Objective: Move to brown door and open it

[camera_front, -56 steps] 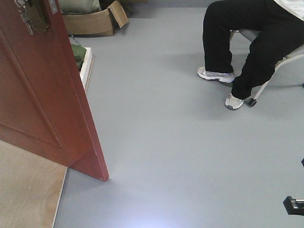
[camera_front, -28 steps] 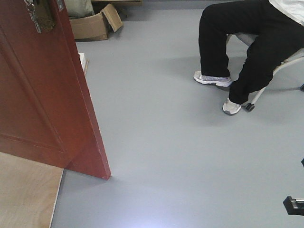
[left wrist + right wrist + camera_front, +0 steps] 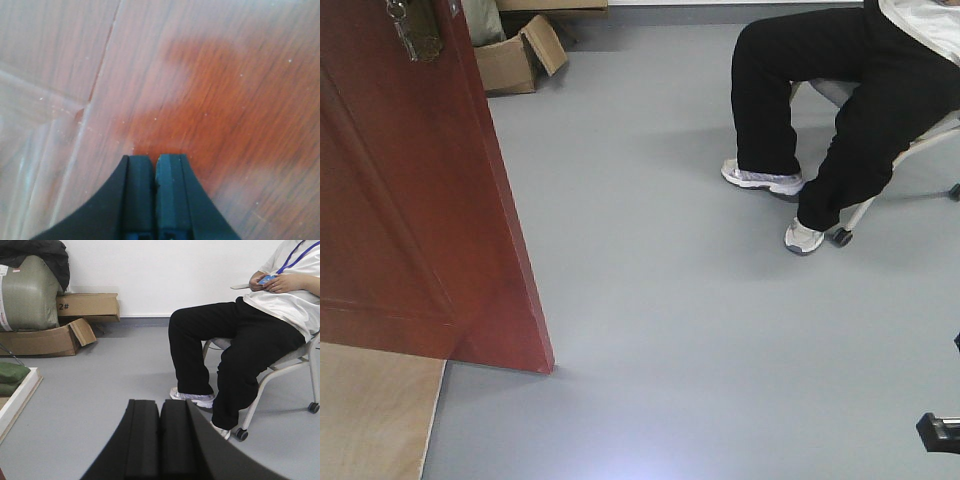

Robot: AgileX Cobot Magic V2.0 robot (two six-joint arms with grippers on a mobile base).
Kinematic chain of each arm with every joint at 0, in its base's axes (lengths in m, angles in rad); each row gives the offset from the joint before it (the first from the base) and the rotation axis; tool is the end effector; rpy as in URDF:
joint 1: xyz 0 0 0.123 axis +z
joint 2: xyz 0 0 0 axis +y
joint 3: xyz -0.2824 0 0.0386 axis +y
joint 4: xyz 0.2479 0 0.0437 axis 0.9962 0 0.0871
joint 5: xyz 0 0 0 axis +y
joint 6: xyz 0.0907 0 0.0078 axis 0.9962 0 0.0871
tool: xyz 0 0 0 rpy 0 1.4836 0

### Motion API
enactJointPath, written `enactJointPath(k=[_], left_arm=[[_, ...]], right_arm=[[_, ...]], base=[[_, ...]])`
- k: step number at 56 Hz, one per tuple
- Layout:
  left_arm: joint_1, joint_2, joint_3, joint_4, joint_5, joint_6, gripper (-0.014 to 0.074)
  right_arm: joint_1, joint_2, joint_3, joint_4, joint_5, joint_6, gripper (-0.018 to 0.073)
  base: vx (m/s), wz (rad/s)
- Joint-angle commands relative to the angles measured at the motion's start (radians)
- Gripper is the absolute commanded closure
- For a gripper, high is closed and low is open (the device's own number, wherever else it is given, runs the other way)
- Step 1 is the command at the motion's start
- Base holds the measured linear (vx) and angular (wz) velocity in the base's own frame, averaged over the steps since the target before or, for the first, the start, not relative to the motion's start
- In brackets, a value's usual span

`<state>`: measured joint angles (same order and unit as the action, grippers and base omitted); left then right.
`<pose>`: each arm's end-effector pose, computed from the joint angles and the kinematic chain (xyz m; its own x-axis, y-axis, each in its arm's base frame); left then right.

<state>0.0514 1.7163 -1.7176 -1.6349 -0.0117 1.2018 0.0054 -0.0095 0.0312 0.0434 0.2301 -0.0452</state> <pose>0.4171 0.0224 0.4488 0.1059 -0.4148 -0.9037 -0.0204 0.9078 -0.4190 0.0558 0.0012 0.1822 -0.1636 -0.0038 -0.9865 -0.0156 0.9999 -0.0013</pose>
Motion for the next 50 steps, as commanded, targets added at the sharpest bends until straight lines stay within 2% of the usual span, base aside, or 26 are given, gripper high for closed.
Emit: enactJointPath(k=[1,50], left_arm=[[-0.009,-0.047,-0.028,0.001,0.012,-0.002,0.0603],[-0.009,-0.047,-0.028,0.001,0.012,-0.002,0.0603]], right_arm=[[-0.001,-0.013,0.005,-0.003,-0.081,-0.006,0.0559],[-0.001,-0.013,0.005,-0.003,-0.082,-0.006,0.0559]], base=[[0.14,-0.02],[0.12,0.0]])
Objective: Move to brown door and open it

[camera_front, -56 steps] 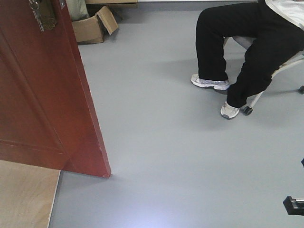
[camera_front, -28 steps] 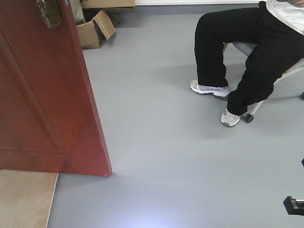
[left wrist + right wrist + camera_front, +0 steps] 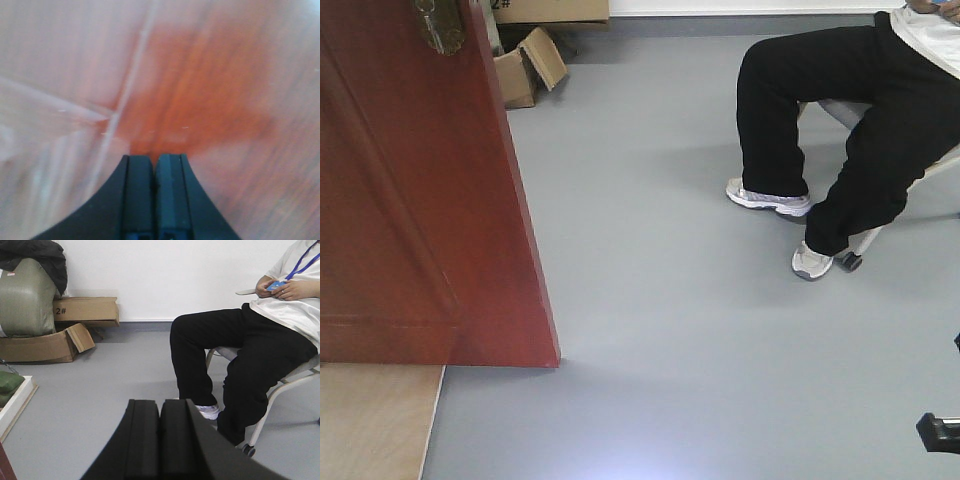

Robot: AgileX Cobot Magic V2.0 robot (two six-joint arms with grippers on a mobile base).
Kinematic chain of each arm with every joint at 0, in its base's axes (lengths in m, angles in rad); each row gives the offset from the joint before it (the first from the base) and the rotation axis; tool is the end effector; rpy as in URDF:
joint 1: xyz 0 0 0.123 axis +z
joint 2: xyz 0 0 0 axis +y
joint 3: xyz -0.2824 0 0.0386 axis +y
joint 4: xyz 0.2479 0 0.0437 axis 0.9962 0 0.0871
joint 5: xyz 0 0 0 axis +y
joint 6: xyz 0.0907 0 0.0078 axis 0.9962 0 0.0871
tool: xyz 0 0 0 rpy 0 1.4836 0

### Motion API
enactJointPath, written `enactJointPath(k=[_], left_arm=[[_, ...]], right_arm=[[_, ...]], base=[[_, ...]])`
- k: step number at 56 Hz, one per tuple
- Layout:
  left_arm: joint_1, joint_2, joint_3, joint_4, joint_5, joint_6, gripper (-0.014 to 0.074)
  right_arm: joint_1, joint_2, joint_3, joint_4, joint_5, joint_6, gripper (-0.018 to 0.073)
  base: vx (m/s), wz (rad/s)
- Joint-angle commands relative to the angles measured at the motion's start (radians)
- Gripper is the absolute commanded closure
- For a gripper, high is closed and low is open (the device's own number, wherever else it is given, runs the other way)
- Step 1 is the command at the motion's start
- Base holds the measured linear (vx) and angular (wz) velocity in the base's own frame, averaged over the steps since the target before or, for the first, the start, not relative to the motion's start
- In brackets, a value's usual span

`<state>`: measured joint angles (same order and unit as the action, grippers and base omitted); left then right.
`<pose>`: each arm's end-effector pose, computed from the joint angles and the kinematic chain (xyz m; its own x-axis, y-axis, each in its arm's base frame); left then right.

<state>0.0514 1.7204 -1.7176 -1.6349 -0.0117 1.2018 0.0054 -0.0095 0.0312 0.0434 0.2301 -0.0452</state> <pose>0.4184 0.0225 0.4471 0.1022 -0.4150 -0.9041 -0.0222 0.9077 -0.4191 0.0558 0.0012 0.1822 -0.1636 -0.0038 -0.9865 -0.0156 0.9999 -0.0013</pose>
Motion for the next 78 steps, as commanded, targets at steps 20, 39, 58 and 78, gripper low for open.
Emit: enactJointPath(k=[20,39,58,78], left_arm=[[-0.009,-0.051,-0.028,0.001,0.012,-0.002,0.0603],[-0.009,-0.051,-0.028,0.001,0.012,-0.002,0.0603],[-0.009,-0.052,-0.028,-0.002,-0.052,0.005,0.0603],[-0.009,-0.169,0.028,0.16,0.126,0.027,0.0603]], right_arm=[[-0.001,-0.013,0.005,-0.003,-0.082,-0.006,0.0559],[-0.001,-0.013,0.005,-0.003,-0.082,-0.006,0.0559],[-0.001,-0.013,0.005,-0.003,-0.082,-0.006,0.0559],[-0.001,-0.013,0.005,-0.003,-0.082,-0.006,0.0559]], base=[[0.02,0.0],[0.0,0.0],[0.0,0.0],[0.0,0.0]])
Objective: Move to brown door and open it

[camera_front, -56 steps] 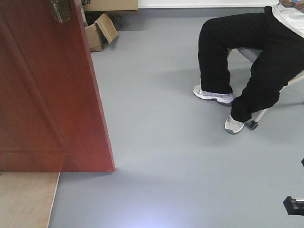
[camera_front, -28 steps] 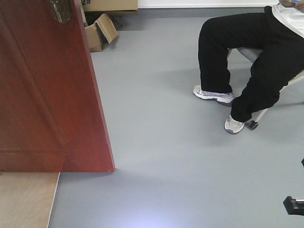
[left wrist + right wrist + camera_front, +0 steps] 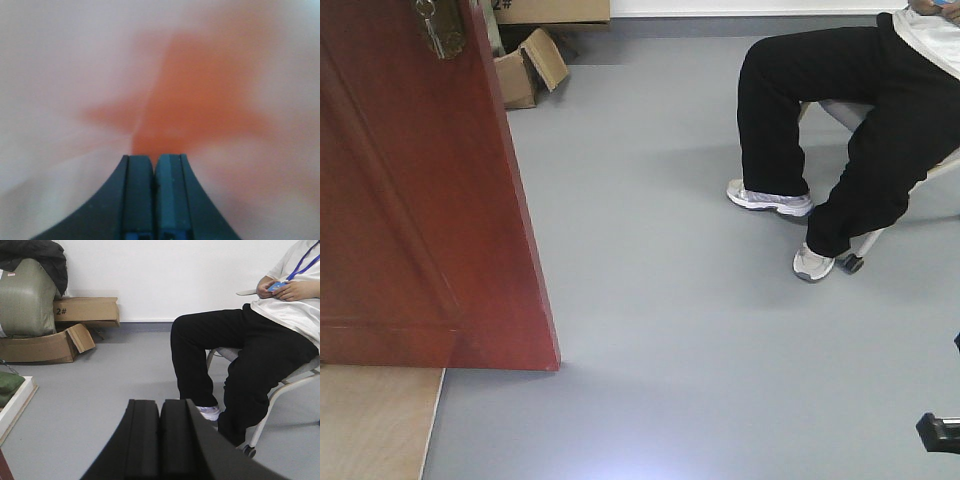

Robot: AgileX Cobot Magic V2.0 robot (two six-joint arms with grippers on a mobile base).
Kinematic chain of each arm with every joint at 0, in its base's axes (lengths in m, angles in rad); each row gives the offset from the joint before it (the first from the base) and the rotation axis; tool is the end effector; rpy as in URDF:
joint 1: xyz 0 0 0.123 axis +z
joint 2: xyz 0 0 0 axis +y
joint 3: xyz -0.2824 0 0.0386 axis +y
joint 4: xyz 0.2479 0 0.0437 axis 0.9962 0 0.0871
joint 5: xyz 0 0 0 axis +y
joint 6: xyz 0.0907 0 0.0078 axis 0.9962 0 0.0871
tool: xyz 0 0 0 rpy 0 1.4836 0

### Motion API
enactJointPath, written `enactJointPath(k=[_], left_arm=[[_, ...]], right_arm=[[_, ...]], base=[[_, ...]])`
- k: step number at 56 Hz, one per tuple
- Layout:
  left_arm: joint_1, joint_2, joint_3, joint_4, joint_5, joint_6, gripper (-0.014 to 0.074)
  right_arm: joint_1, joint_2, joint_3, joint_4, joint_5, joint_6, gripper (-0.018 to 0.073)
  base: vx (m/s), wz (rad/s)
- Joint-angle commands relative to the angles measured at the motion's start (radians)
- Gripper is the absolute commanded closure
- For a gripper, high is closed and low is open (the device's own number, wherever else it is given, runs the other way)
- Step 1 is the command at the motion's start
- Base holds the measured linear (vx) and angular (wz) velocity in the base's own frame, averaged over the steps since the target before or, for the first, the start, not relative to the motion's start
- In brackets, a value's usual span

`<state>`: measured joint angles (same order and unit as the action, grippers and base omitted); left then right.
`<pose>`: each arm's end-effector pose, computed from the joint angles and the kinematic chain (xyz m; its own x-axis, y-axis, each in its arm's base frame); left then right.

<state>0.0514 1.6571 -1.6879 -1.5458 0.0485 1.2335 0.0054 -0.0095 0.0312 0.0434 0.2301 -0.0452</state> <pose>0.3992 0.0160 0.4629 0.1117 -0.3015 -0.9469 0.0327 0.9535 -0.2998 0.0558 0.0012 0.1822 -0.1636 -0.0038 -0.9865 -0.0156 0.9999 -0.0013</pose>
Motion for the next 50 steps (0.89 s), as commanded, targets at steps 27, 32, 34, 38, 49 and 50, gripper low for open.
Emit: enactJointPath(k=[27,32,34,38,49,50], left_arm=[[-0.012,-0.759,0.814,0.808,-0.135,-0.605,0.0603],[-0.012,-0.927,0.988,0.9,-0.215,-0.703,0.0603],[-0.012,-0.977,1.047,0.946,-0.24,-0.752,0.0603],[-0.009,-1.092,1.193,1.072,-0.277,-0.868,0.0603],[-0.009,-1.342,1.504,1.435,-0.253,-1.187,0.0603],[-0.009,-1.362,1.524,1.448,-0.253,-1.2,0.0603]], right_arm=[[-0.001,-0.013,0.005,-0.003,-0.082,-0.006,0.0559],[-0.001,-0.013,0.005,-0.003,-0.082,-0.006,0.0559],[-0.001,-0.013,0.005,-0.003,-0.082,-0.006,0.0559],[-0.001,-0.013,0.005,-0.003,-0.082,-0.006,0.0559],[-0.001,-0.013,0.005,-0.003,-0.082,-0.006,0.0559],[-0.001,-0.013,0.005,-0.003,-0.082,-0.006,0.0559]], base=[[0.0,0.0],[0.0,0.0],[0.0,0.0],[0.0,0.0],[0.0,0.0],[0.0,0.0]])
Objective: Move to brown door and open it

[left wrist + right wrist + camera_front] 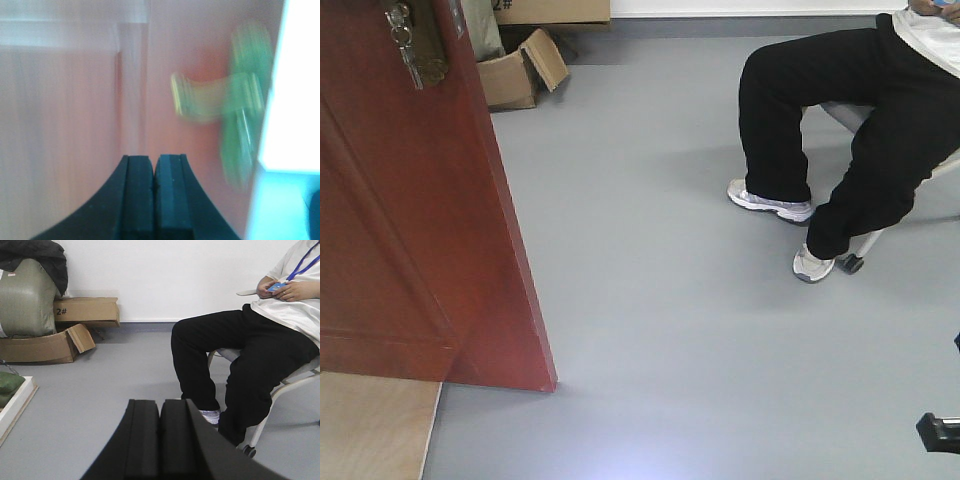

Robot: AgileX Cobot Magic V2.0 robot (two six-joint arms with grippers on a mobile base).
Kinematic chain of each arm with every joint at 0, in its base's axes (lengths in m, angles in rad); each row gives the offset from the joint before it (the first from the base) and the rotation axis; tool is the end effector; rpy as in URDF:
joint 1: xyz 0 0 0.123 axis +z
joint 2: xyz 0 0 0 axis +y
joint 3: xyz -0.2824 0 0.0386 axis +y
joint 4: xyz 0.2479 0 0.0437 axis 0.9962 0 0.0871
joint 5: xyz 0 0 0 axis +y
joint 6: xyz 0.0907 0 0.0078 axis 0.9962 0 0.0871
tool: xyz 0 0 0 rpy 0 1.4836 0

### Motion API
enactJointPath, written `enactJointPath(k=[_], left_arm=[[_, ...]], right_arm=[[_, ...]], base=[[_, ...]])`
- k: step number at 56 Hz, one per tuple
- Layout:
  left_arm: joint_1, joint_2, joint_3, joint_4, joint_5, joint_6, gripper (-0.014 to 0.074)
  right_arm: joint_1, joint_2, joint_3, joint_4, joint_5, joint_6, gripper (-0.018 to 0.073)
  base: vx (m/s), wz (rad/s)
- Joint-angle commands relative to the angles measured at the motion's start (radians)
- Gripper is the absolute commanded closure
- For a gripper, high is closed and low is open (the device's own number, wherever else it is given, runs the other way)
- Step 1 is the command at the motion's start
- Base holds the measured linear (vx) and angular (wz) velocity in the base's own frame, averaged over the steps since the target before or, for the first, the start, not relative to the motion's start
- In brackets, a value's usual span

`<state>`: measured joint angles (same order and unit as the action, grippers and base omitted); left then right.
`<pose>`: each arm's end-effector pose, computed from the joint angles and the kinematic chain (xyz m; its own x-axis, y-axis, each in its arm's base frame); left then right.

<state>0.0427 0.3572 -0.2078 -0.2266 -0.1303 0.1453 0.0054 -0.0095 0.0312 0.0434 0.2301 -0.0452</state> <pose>0.0912 0.0065 0.2700 0.0702 -0.0764 -0.9946 -0.0664 0.9945 -0.0811 0.0558 0.0012 0.1822 -0.1636 -0.0038 -0.9865 -0.0156 0.9999 -0.0013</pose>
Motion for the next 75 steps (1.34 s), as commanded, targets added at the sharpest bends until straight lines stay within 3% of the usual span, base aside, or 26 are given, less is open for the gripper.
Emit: enactJointPath(k=[1,15,23,43,75], left_arm=[[0.0,-0.08,0.056,0.141,-0.074,-0.116,0.0603],[-0.001,-0.287,0.219,0.147,-0.072,-0.115,0.0603],[-0.004,-0.385,0.218,0.147,0.048,-0.114,0.0603],[-0.043,-0.383,0.218,0.164,0.095,-0.133,0.0603],[-0.038,-0.383,0.218,0.163,0.095,-0.133,0.0603]], right_arm=[[-0.001,-0.013,0.005,-0.003,-0.082,-0.006,0.0559],[-0.001,-0.013,0.005,-0.003,-0.082,-0.006,0.0559],[-0.001,-0.013,0.005,-0.003,-0.082,-0.006,0.0559],[-0.001,-0.013,0.005,-0.003,-0.082,-0.006,0.0559],[-0.001,-0.013,0.005,-0.003,-0.082,-0.006,0.0559]], base=[[0.0,0.0],[0.0,0.0],[0.0,0.0],[0.0,0.0],[0.0,0.0]])
